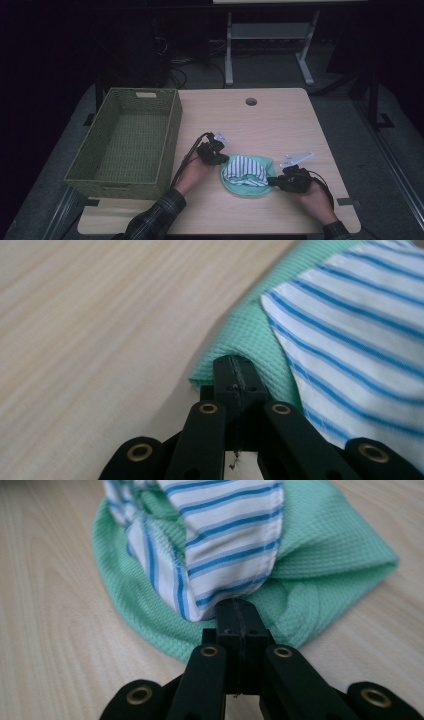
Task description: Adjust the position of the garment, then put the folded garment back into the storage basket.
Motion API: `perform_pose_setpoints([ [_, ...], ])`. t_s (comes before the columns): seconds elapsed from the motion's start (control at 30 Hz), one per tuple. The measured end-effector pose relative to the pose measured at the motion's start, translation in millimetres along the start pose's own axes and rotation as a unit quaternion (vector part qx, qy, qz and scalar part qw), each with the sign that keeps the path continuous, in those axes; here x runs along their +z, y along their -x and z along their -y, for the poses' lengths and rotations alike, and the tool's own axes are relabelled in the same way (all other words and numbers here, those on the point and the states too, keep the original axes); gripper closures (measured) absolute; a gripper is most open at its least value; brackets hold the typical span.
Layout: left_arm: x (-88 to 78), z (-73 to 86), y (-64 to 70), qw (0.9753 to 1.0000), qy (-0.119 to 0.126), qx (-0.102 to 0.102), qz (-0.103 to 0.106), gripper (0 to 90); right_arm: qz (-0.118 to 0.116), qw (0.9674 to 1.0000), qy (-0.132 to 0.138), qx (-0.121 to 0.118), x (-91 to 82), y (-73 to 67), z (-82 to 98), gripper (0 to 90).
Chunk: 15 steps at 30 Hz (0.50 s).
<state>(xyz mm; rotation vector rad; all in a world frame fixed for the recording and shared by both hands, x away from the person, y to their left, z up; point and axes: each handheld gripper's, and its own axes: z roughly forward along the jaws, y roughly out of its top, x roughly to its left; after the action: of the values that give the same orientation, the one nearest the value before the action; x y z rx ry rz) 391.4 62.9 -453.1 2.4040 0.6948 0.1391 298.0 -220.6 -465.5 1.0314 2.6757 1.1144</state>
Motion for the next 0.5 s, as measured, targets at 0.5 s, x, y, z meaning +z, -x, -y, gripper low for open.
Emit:
perform_pose_setpoints([
  [0.5,-33.6,9.6,2.4,0.999,0.036,-0.021,0.016,87.3,0.05,0.9968,0.06,0.019,-15.8,42.9,-28.4,89.9],
])
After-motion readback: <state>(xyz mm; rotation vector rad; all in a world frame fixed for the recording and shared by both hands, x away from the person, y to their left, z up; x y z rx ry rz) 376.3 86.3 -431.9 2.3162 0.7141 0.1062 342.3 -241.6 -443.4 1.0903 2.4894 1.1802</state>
